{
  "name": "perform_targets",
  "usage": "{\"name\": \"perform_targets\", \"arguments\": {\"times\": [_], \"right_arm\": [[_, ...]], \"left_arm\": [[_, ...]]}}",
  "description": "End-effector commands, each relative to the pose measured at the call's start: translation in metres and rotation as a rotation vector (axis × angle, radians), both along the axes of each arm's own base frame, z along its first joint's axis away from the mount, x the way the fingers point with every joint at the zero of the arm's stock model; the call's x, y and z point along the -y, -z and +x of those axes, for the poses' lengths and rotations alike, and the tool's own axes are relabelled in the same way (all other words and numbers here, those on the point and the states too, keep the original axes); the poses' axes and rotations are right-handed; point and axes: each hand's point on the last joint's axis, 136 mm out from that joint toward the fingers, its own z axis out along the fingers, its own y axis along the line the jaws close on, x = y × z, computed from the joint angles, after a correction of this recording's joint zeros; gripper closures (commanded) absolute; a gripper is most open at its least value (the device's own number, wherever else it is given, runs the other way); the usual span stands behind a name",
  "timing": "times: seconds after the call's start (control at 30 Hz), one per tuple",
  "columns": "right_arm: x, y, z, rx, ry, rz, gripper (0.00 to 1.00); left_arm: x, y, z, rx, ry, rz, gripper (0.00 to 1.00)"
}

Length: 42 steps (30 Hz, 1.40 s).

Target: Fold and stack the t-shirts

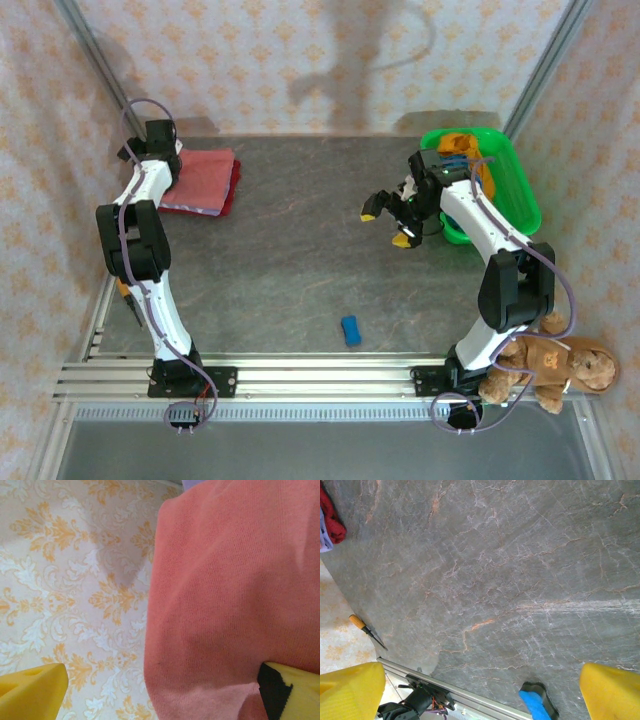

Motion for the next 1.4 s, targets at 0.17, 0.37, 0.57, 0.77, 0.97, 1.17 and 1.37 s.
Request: {"name": "perform_targets", "arguments": {"times": [0.17,0.37,0.57,0.77,0.97,1.17,1.37], "right_arm": [[-0.004,-0.011,0.006,0.027,0.001,0.01,0.01],[-0.001,-0.021,0.004,0.038,-0.008,-0.012,0.01],[0.001,-0.02,0.001,0.041,0.009,-0.017,0.01],[0.003,-0.018,-0.001,0.042,0.009,-0.025,0.01],[0.005,-0.014,-0.003,0.043,0.004,-0.034,0.01],[0.004,-0.012,-0.003,0.044,0.005,-0.033,0.01],[0.004,-0.009,-0.002,0.048,0.015,-0.03,0.01]], "left_arm": [[0.073,-0.067,-0.006,0.158,0.046,-0.35,0.0],[0.103,-0.039,-0.001,0.146,-0.01,-0.659,0.0],[0.098,-0.007,0.01,0.184,-0.074,-0.866,0.0],[0.056,0.013,0.013,0.303,-0.164,-0.972,0.0],[0.037,0.049,0.012,0.3,-0.221,-1.112,0.0],[0.038,0.03,0.011,0.294,-0.191,-1.122,0.0],[0.036,-0.051,0.025,0.486,-0.093,-1.102,0.01]]}}
